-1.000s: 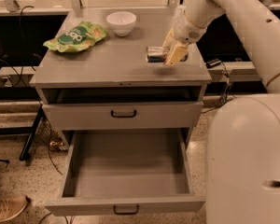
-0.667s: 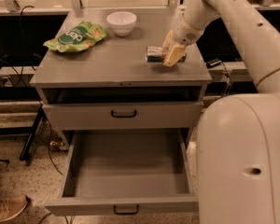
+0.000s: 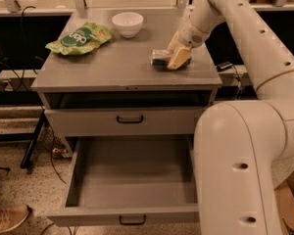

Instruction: Pick redbull can from middle drawer and place on counter

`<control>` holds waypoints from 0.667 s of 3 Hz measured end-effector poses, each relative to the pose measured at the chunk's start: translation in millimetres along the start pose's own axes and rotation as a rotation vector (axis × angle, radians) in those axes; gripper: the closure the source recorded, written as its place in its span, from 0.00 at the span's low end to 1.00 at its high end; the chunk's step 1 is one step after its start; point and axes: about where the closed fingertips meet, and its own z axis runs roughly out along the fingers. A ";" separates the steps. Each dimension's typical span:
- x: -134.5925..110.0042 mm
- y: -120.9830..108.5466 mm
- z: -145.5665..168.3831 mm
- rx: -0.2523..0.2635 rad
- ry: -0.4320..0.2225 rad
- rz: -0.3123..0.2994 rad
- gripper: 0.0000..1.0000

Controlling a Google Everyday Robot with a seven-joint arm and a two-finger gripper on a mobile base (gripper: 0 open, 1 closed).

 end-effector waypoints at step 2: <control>-14.2 -11.1 -11.2 0.029 -0.061 -0.017 0.00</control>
Offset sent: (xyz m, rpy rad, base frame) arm 0.0146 -0.0020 0.0446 0.0759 -0.0503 0.0286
